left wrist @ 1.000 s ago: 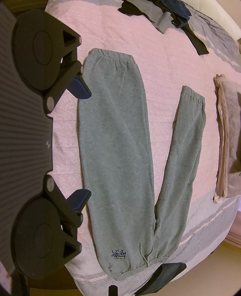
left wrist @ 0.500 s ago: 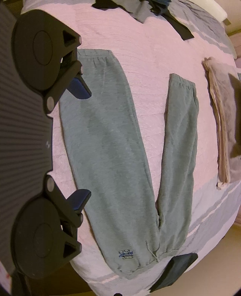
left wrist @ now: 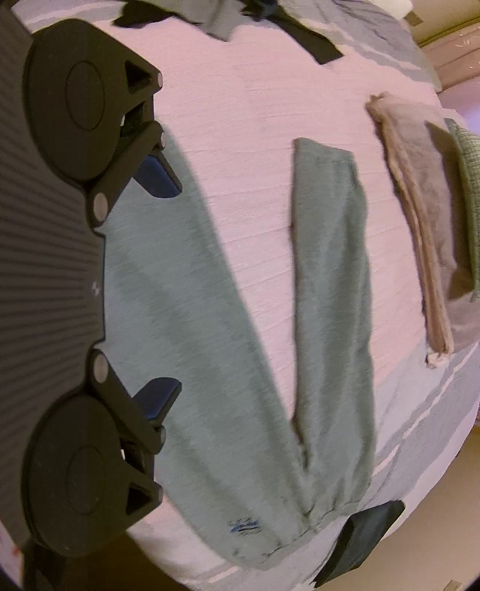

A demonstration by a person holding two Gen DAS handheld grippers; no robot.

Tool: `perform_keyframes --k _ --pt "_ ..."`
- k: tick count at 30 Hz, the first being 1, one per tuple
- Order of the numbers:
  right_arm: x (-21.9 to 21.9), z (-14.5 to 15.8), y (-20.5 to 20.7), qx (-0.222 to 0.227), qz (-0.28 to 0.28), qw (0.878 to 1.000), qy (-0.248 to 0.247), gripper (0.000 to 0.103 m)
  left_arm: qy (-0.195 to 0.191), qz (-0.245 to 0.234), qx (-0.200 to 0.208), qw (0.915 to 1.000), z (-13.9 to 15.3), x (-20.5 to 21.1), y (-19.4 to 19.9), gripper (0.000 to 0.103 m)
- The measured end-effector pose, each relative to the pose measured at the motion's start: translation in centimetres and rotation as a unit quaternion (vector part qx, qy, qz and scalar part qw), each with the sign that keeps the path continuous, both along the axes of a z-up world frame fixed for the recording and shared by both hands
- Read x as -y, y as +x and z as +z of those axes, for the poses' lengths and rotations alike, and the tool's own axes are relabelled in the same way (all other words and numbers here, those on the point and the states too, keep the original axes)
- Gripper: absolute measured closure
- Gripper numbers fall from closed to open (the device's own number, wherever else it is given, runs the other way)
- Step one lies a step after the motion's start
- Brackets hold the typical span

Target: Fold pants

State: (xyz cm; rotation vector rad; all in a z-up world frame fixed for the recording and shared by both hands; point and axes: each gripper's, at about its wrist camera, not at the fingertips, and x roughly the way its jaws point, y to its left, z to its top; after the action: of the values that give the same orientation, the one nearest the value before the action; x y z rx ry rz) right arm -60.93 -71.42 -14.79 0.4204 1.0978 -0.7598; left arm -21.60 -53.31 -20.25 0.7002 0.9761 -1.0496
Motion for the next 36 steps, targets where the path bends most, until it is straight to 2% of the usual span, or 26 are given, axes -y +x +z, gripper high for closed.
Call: perform_keyframes --k 5,8,12,18,23,26,31,36 --pt "7.1 -0.7 1.3 0.000 0.057 0.998 -0.005 0.022 -0.004 0.006 0.010 0.9999 0.0 5.0 2.7 0.001" --pt "11.8 -1.9 2.9 0.000 0.090 0.996 0.008 0.022 0.003 0.032 0.003 0.9995 -0.3 8.2 4.6 0.001" --pt "17.1 -3.5 5.7 -0.011 0.135 0.991 0.001 0.022 0.006 0.056 0.001 0.9984 -0.7 11.9 7.7 0.002" --pt "22.4 -5.4 9.7 -0.017 0.194 0.981 0.000 0.023 0.030 0.039 0.033 0.9982 -1.2 16.4 13.8 0.004" --pt "25.1 -7.5 13.1 -0.017 0.234 0.972 0.002 0.024 0.055 -0.034 0.058 0.9962 -3.5 20.3 19.7 0.010" --pt "26.5 -9.6 15.2 -0.022 0.243 0.970 0.006 0.031 0.070 -0.091 0.059 0.9916 -6.3 23.0 23.0 0.017" --pt "28.6 -13.2 18.2 -0.034 0.263 0.964 0.000 0.043 0.088 -0.190 0.057 0.9761 -11.9 27.3 28.0 0.031" --pt "30.5 -16.0 20.3 -0.046 0.281 0.959 -0.009 0.046 0.107 -0.248 0.051 0.9615 -17.0 30.3 31.2 0.043"
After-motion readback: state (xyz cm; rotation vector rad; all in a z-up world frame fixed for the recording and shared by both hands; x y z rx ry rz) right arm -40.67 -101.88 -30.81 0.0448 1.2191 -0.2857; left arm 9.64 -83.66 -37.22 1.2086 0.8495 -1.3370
